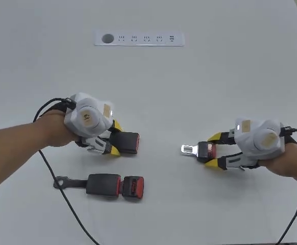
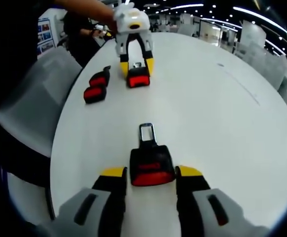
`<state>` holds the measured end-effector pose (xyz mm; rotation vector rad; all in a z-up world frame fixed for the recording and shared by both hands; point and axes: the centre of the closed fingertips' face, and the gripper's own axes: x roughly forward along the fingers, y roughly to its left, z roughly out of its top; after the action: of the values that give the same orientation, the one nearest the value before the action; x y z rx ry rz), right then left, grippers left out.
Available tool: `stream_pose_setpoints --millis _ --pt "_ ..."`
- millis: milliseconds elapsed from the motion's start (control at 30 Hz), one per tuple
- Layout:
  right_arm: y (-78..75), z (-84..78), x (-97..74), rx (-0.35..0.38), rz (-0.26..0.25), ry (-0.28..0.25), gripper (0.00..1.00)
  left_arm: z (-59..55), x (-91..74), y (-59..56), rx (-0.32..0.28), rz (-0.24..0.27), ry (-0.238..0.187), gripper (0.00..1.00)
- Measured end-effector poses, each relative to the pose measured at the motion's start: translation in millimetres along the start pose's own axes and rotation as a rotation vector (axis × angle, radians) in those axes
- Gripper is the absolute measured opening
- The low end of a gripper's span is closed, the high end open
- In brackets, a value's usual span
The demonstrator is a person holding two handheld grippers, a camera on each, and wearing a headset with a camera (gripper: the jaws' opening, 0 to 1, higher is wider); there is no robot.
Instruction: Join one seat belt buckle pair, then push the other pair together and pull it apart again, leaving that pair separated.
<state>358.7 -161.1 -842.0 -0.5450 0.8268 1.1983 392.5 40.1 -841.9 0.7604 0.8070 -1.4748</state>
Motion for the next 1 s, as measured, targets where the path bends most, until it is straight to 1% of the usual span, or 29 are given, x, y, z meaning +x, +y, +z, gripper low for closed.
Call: stream_pose_setpoints --millis 100,133,233,267,300,333,367,400,433,533,567,633,700,733,767,800,833,867,900,967,1000 --pt "-2.3 3.4 0.8 0.024 -0.025 -0.015 0.53 -1.2 -2.2 -0.7 -0.012 0.006 0.010 0.40" --pt "-3.0 4.0 0.6 0.026 -0.030 -0.018 0.56 -0.2 -4.2 0.1 -0.021 0.016 0.004 0.43" --pt "-7.7 9.1 -0.9 0.055 -0.073 -0.043 0.64 2.8 -10.6 4.6 -0.070 0.059 -0.021 0.52" --pt "-10.3 12.4 -2.0 0.070 -0.097 -0.059 0.68 4.4 -12.4 5.4 -0.085 0.066 -0.033 0.54" --pt "-12.6 14.5 -3.3 0.085 -0.121 -0.069 0.69 6.8 -16.3 7.3 -0.108 0.084 -0.052 0.56" --pt "-16.2 17.7 -4.7 0.107 -0.150 -0.089 0.69 7.7 -18.8 9.2 -0.127 0.101 -0.061 0.59" --pt "-17.5 20.2 -5.3 0.127 -0.163 -0.106 0.70 7.9 -23.0 12.0 -0.160 0.128 -0.069 0.61" --pt "-20.6 22.7 -7.1 0.164 -0.191 -0.125 0.70 8.1 -25.3 14.8 -0.179 0.153 -0.077 0.65" --pt "-23.1 24.1 -8.1 0.184 -0.212 -0.136 0.71 7.6 -28.6 17.2 -0.199 0.176 -0.086 0.72" --pt "-27.1 31.0 -12.4 0.214 -0.276 -0.180 0.76 6.7 -36.0 19.4 -0.268 0.224 -0.115 0.88" --pt "-26.3 32.4 -13.3 0.222 -0.283 -0.186 0.77 6.0 -40.1 18.3 -0.293 0.244 -0.124 0.90" --pt "-26.2 33.9 -15.5 0.249 -0.313 -0.196 0.78 6.2 -46.2 13.7 -0.322 0.262 -0.145 0.92" --pt "-23.1 37.6 -18.2 0.253 -0.336 -0.205 0.80 3.8 -50.3 9.3 -0.355 0.273 -0.149 0.92" --pt "-21.6 38.8 -18.5 0.254 -0.341 -0.209 0.82 0.6 -53.0 6.5 -0.382 0.280 -0.150 0.92" --pt "-18.6 41.3 -18.6 0.252 -0.343 -0.216 0.83 0.2 -55.1 4.6 -0.394 0.286 -0.156 0.93" --pt "-16.0 43.4 -19.0 0.248 -0.346 -0.219 0.84 0.4 -57.6 2.5 -0.406 0.294 -0.167 0.93" --pt "-13.9 45.0 -19.2 0.244 -0.350 -0.220 0.85 2.1 -61.7 -0.7 -0.430 0.311 -0.192 0.93" --pt "-10.6 47.0 -19.0 0.238 -0.351 -0.222 0.85 2.7 -64.2 -3.0 -0.443 0.321 -0.205 0.94" --pt "-8.4 48.2 -19.1 0.238 -0.351 -0.224 0.85 3.9 -68.0 -8.1 -0.457 0.331 -0.223 0.95" --pt "-2.5 53.0 -21.0 0.235 -0.358 -0.233 0.86 6.4 -73.2 -16.9 -0.461 0.338 -0.254 1.00" --pt "-0.5 55.4 -21.8 0.237 -0.366 -0.247 0.87 6.3 -75.2 -21.3 -0.464 0.337 -0.260 1.00"
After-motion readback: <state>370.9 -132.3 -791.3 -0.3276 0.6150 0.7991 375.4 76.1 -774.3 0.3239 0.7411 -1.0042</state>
